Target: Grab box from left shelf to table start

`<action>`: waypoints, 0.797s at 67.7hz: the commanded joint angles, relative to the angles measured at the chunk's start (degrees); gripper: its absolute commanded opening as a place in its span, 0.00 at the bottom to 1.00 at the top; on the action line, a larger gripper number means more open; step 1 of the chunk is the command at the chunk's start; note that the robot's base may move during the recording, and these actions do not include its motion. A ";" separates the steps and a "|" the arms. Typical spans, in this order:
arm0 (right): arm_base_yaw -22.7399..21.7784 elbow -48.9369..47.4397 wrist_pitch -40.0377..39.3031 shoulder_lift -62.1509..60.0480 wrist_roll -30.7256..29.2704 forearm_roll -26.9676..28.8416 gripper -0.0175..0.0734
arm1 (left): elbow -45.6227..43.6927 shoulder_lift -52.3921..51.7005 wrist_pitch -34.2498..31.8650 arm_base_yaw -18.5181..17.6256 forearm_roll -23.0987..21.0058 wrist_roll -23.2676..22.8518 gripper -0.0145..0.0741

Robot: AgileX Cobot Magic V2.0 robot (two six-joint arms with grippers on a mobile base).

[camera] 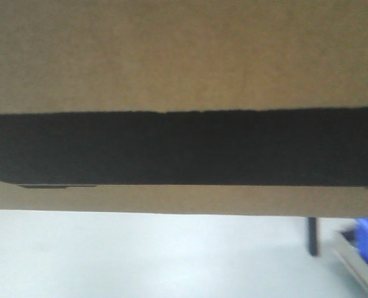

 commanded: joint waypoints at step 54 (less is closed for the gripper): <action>0.29 -1.75 -8.31 1.03 -1.18 2.30 0.25 | -2.50 -0.54 -13.00 -1.34 -7.20 1.01 0.06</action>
